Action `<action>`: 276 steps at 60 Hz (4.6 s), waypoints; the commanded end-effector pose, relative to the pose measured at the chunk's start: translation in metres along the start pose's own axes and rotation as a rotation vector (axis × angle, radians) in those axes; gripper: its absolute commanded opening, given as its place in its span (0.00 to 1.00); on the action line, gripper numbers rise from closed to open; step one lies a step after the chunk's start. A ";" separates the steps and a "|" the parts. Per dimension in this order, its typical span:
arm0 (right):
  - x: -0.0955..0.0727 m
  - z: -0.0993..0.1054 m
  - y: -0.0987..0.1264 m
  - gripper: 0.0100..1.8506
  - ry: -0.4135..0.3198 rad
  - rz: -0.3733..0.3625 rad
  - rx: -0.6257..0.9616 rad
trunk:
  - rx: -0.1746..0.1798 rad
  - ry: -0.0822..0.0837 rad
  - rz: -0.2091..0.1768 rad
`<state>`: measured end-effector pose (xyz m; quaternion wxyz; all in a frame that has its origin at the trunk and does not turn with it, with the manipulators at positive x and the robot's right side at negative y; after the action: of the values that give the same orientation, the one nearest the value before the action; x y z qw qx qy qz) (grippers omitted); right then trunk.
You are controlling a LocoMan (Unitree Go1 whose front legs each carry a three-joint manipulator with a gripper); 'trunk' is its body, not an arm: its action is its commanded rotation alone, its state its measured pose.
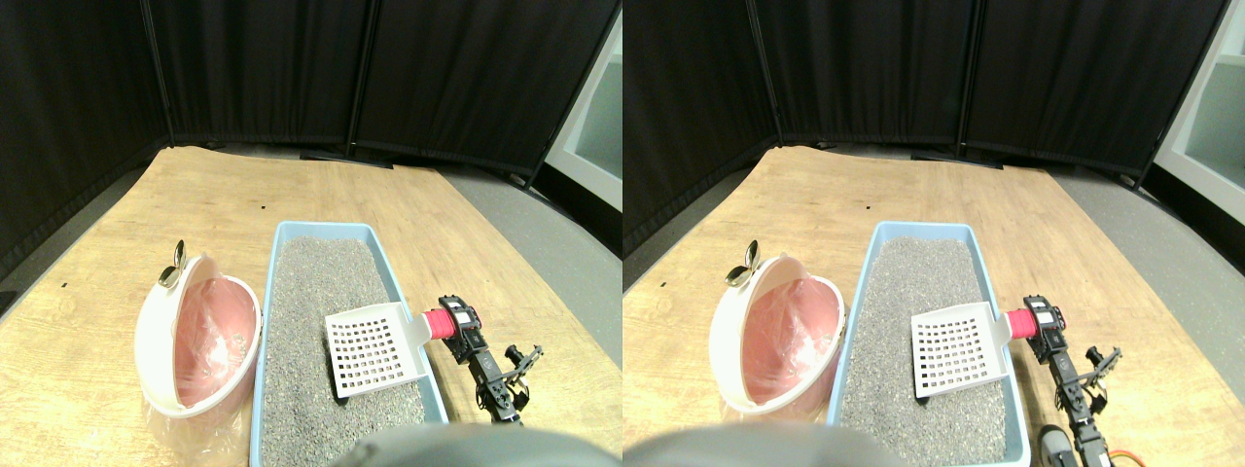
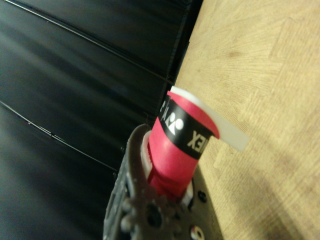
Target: Scoop (unimanual)
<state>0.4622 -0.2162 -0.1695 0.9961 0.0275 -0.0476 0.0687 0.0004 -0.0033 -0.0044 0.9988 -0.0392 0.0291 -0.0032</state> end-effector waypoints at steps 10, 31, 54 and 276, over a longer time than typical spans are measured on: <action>0.006 0.046 -0.002 0.03 -0.122 0.019 -0.109 | -0.036 0.000 -0.001; 0.022 0.090 -0.005 0.03 -0.109 0.102 -0.262 | -0.074 0.004 0.019; 0.023 0.099 0.006 0.03 -0.042 0.189 -0.334 | -0.137 0.010 0.068; 0.027 0.049 0.028 0.03 -0.096 -0.043 0.460 | -0.203 -0.006 0.131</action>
<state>0.4792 -0.1916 -0.1314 0.9694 0.2388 -0.0406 0.0399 0.0035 -0.0015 -0.0047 0.9883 -0.1332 0.0414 0.0617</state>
